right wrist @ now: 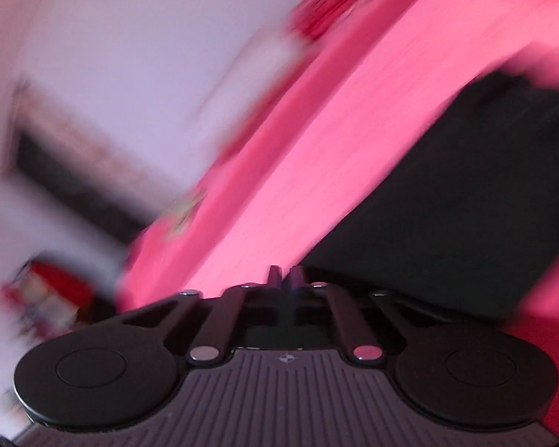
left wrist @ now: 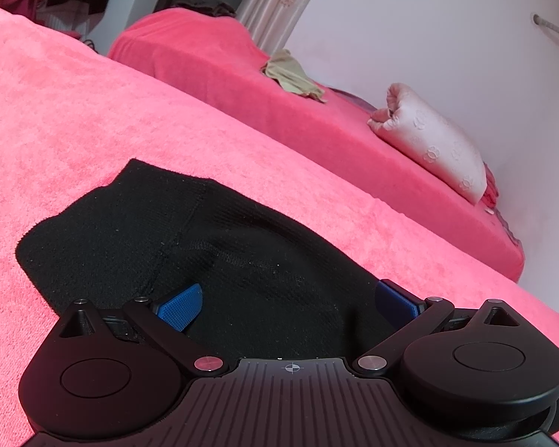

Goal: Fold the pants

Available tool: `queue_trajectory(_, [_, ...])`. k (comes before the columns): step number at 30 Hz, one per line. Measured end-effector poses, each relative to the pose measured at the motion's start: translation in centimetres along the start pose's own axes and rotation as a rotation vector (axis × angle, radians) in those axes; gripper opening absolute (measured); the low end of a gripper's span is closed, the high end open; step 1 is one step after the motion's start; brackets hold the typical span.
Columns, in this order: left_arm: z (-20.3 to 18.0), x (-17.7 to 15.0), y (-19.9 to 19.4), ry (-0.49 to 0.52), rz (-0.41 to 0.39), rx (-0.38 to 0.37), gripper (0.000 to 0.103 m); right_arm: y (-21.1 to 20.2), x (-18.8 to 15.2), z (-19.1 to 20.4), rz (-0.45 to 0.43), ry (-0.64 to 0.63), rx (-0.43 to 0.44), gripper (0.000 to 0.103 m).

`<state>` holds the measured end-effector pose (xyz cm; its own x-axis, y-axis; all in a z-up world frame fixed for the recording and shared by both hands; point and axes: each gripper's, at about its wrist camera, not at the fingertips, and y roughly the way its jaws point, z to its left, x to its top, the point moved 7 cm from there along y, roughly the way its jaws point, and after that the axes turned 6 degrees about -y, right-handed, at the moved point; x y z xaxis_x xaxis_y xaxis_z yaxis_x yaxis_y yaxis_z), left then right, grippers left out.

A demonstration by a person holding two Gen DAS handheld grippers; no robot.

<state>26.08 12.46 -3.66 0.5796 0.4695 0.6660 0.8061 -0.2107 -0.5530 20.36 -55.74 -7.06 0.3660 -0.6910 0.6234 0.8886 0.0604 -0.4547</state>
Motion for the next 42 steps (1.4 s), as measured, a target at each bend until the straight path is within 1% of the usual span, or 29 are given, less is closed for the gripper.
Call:
queue_trajectory(1, [-0.1,0.0,0.0,0.004,-0.001,0.003,0.103,-1.0,0.7,-0.6,-0.037,0.0,-0.081,0.009])
queue_trajectory(2, [-0.2,0.0,-0.1,0.008,-0.003,0.005,0.103,-2.0,0.8,-0.2,-0.073,-0.011,-0.127,0.016])
queue_trajectory(3, [-0.3,0.1,-0.3,0.012,-0.01,0.004,0.103,-2.7,0.5,1.1,-0.095,-0.058,-0.126,0.047])
queue_trajectory(4, [-0.5,0.2,-0.5,0.015,-0.02,0.0,0.103,-3.1,-0.1,3.2,-0.092,-0.126,-0.08,0.074])
queue_trajectory(5, [-0.6,0.3,-0.8,0.016,-0.03,-0.008,0.103,-3.3,-1.5,5.9,-0.067,-0.196,0.001,0.078])
queue_trajectory(6, [-0.7,0.5,-1.1,0.013,-0.041,-0.017,0.103,-3.3,-3.1,8.6,-0.016,-0.263,0.103,0.078])
queue_trajectory(8, [-0.6,0.7,-1.5,0.005,-0.056,-0.032,0.103,-2.5,-8.0,14.8,0.155,-0.389,0.327,0.078])
queue_trajectory(10, [-0.4,0.7,-1.3,-0.006,-0.045,-0.037,0.103,-1.9,-13.9,20.7,0.341,-0.494,0.532,0.077])
queue_trajectory(12, [-0.1,0.7,-0.9,-0.02,-0.027,-0.041,0.103,-1.7,-19.6,25.5,0.499,-0.628,0.657,0.076])
queue_trajectory(14, [0.0,0.8,-0.8,-0.027,-0.022,-0.046,0.103,-1.4,-24.2,28.6,0.576,-0.763,0.721,0.076])
queue_trajectory(16, [0.0,0.8,-0.7,-0.027,-0.021,-0.049,0.103,-0.3,-26.7,30.7,0.593,-0.86,0.718,0.076])
queue_trajectory(18, [0.0,0.8,-0.7,-0.025,-0.02,-0.047,0.103,1.4,-27.9,31.5,0.606,-0.882,0.668,0.076])
queue_trajectory(20, [0.0,0.8,-0.8,-0.023,-0.023,-0.045,0.103,2.1,-27.9,31.0,0.577,-0.879,0.631,0.076])
queue_trajectory(21, [-0.1,0.8,-0.8,-0.024,-0.024,-0.045,0.103,2.8,-28.1,31.5,0.558,-0.861,0.631,0.076])
queue_trajectory(23, [-0.2,0.8,-0.7,-0.021,-0.026,-0.044,0.103,3.8,-28.2,31.4,0.558,-0.759,0.667,0.076])
queue_trajectory(25, [-0.3,0.8,-0.5,-0.008,-0.022,-0.031,0.103,4.0,-29.2,31.6,0.628,-0.671,0.71,0.077])
queue_trajectory(26, [-0.4,0.6,-0.3,0.004,-0.019,-0.022,0.103,3.1,-30.4,32.4,0.693,-0.686,0.761,0.079])
queue_trajectory(27, [-0.5,0.5,-0.2,0.019,-0.016,-0.011,0.103,1.9,-31.5,33.0,0.721,-0.754,0.791,0.085])
queue_trajectory(29, [-0.8,0.3,0.0,0.049,-0.012,0.013,0.103,0.3,-31.2,33.2,0.626,-0.911,0.804,0.085])
queue_trajectory(30, [-0.9,0.2,0.1,0.06,-0.013,0.022,0.103,0.7,-30.0,32.8,0.598,-0.887,0.786,0.083])
queue_trajectory(32, [-1.0,0.1,0.2,0.077,-0.013,0.036,0.103,2.3,-27.9,31.4,0.645,-0.75,0.712,0.082])
queue_trajectory(33, [-1.1,0.1,0.3,0.083,-0.014,0.041,0.103,2.1,-27.6,31.1,0.665,-0.768,0.704,0.08])
queue_trajectory(34, [-1.1,0.1,0.3,0.086,-0.014,0.044,0.103,1.4,-27.4,31.0,0.653,-0.839,0.703,0.08])
queue_trajectory(36, [-1.2,0.1,0.3,0.084,-0.014,0.044,0.103,-0.5,-26.4,31.1,0.543,-0.963,0.709,0.081])
queue_trajectory(38, [-1.2,0.1,0.3,0.083,-0.014,0.044,0.103,-0.6,-24.2,30.8,0.459,-0.957,0.691,0.088])
queue_trajectory(39, [-1.2,0.1,0.4,0.086,-0.013,0.045,0.103,0.3,-23.3,30.0,0.444,-0.94,0.653,0.089])
queue_trajectory(40, [-1.2,0.1,0.3,0.089,-0.014,0.048,0.103,1.7,-22.6,29.3,0.455,-0.93,0.598,0.089])
queue_trajectory(41, [-1.3,0.0,0.3,0.093,-0.016,0.05,0.103,3.7,-22.3,28.5,0.486,-0.925,0.52,0.089])
queue_trajectory(42, [-1.3,0.0,0.3,0.095,-0.017,0.051,0.103,5.4,-21.5,27.2,0.497,-0.917,0.416,0.083])
